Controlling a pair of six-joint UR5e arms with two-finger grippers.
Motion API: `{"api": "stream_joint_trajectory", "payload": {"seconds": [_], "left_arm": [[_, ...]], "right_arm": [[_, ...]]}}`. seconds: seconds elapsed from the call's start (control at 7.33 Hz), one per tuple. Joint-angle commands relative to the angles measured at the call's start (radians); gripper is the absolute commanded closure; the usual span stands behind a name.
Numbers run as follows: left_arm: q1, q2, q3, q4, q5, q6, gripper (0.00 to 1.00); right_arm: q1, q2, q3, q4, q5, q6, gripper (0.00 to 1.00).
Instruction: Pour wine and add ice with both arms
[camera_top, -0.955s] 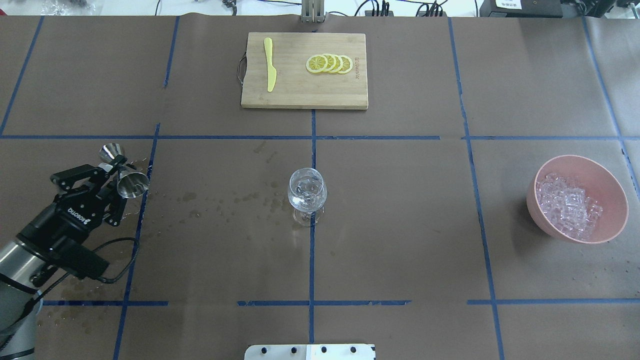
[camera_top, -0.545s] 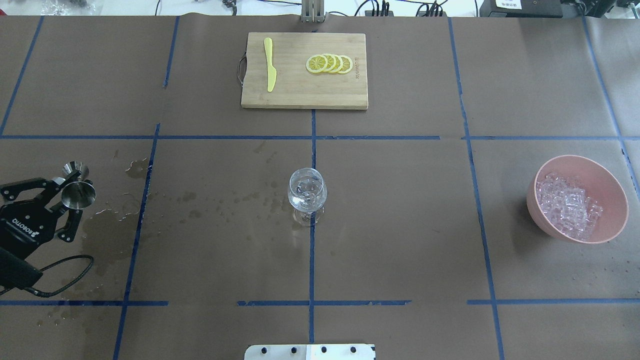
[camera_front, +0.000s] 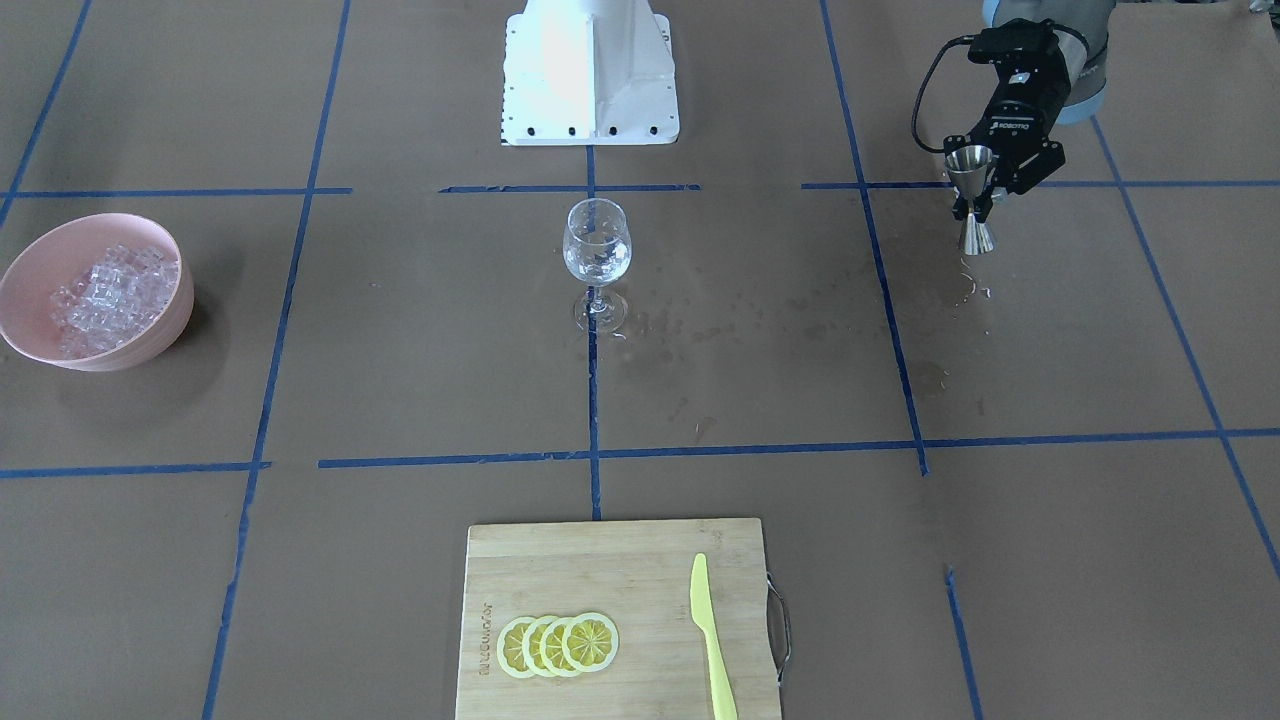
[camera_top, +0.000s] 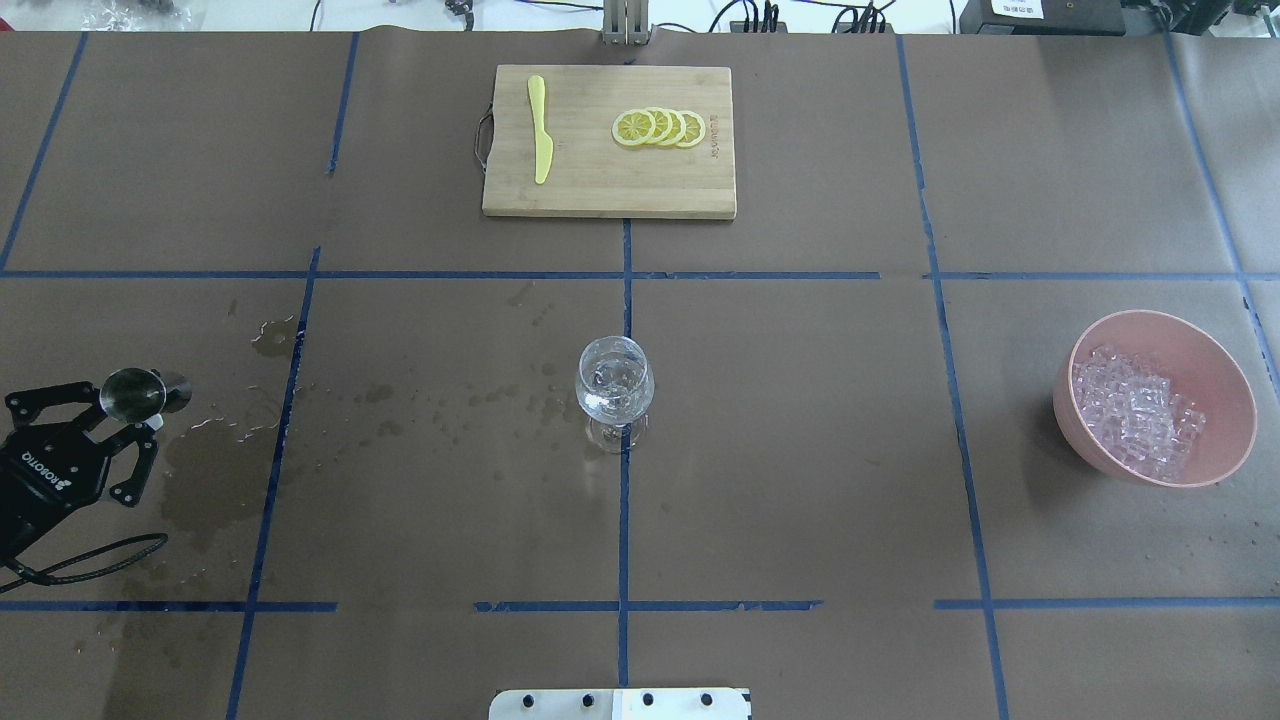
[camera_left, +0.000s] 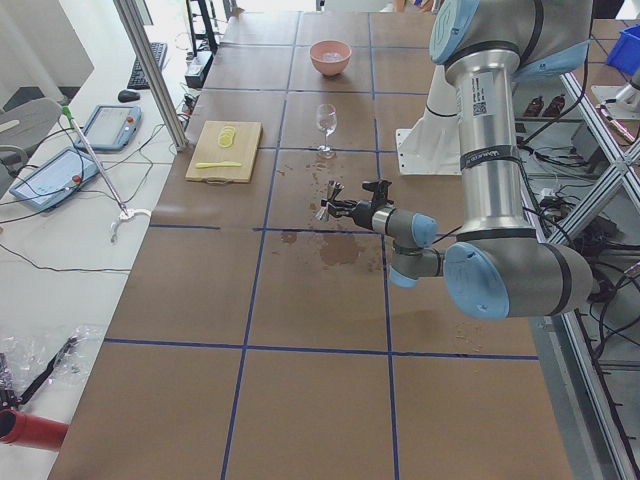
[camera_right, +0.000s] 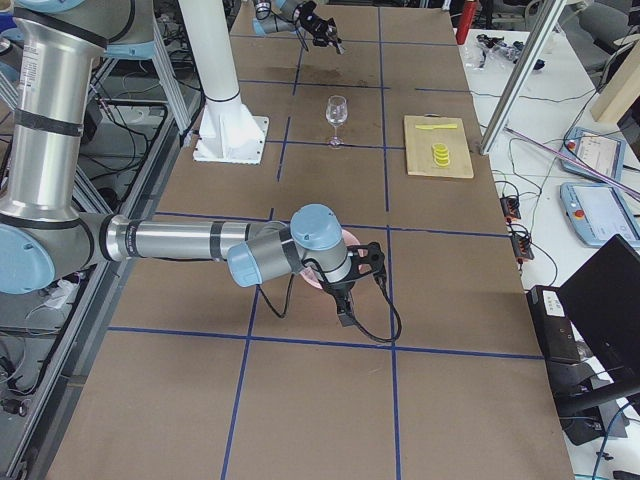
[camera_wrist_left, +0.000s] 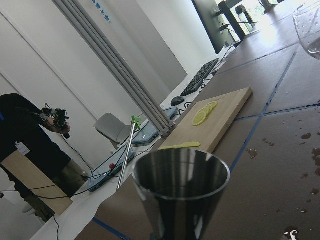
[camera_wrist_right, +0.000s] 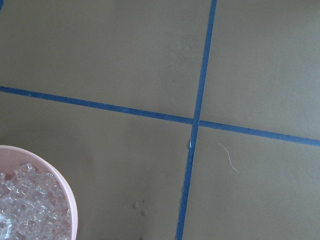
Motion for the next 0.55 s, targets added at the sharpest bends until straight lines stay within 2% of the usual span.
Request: {"api": "stream_joint_trajectory", "payload": {"seconds": [0.0,0.41], "left_arm": [[0.002,-0.017,0.066,0.001,-0.010,-0.116,1.00],[0.002,-0.022,0.105,0.009,-0.010,-0.356,1.00]], "right_arm": [[0.000,0.000,0.004,0.001,0.000,0.002,0.00],[0.000,0.000,0.007,0.001,0.000,0.002,0.00]]}}
